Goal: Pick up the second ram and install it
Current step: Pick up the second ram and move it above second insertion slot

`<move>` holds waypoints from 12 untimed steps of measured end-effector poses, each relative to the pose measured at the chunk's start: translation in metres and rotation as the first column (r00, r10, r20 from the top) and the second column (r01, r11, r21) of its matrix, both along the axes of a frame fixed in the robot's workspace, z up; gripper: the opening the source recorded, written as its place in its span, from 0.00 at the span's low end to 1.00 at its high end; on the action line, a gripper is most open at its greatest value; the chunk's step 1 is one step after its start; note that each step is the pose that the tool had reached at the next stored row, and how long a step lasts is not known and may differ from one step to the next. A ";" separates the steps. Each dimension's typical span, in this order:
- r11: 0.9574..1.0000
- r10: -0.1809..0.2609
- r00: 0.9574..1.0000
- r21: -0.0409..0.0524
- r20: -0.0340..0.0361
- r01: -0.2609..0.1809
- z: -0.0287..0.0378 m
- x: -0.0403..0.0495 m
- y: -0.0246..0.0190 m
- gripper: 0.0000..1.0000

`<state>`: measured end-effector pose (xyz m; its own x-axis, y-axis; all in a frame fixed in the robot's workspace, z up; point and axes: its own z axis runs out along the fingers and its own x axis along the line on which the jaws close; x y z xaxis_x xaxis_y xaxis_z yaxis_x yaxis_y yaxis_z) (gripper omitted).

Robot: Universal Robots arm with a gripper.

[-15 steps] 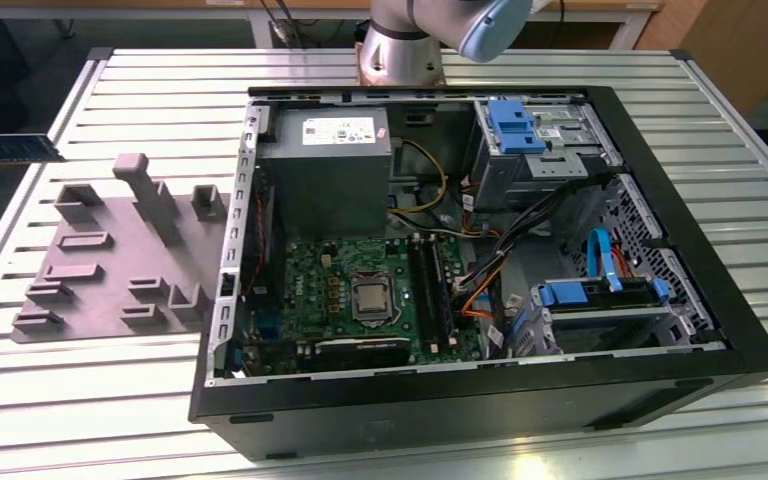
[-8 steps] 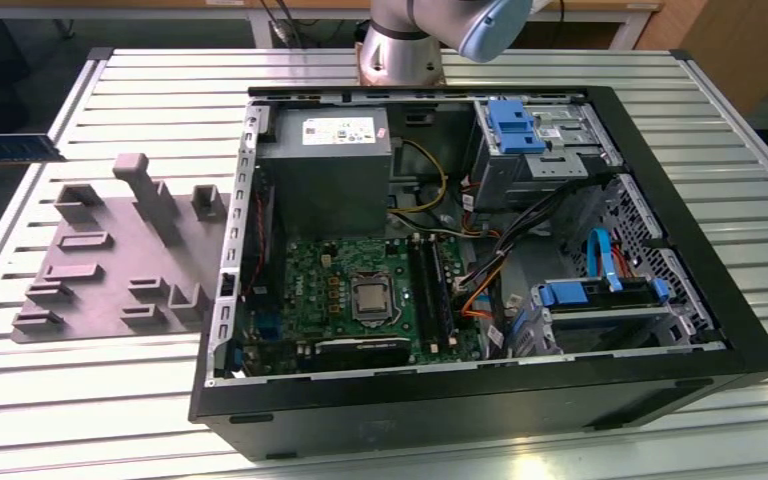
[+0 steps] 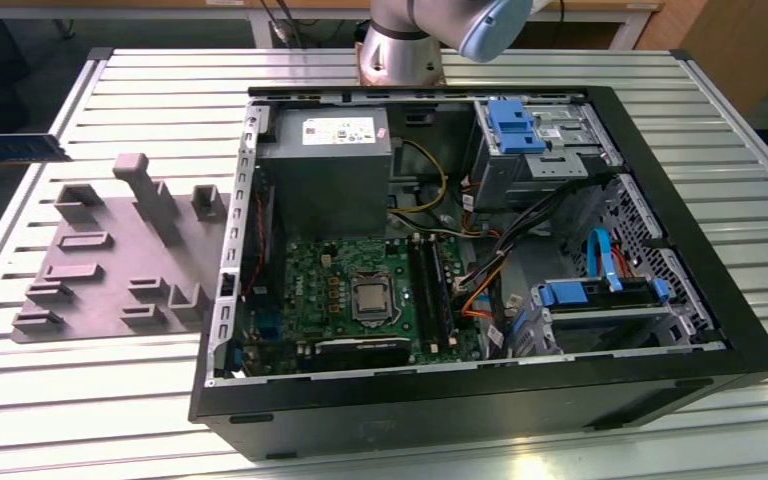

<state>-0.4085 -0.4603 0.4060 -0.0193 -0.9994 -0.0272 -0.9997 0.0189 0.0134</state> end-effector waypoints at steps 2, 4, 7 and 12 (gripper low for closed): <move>1.000 0.000 1.000 0.000 0.000 0.000 0.0000 0.0010 0.0000 0.14; 1.000 0.000 1.000 0.000 0.000 0.000 0.0000 0.0021 0.0000 0.14; 1.000 0.000 1.000 0.000 0.000 0.000 0.0000 0.0036 0.0000 0.14; 1.000 0.000 1.000 0.000 0.000 0.000 0.0000 0.0067 0.0000 0.14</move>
<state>-0.4018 -0.4604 0.4060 -0.0192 -0.9994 -0.0272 -0.9997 0.0189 0.0134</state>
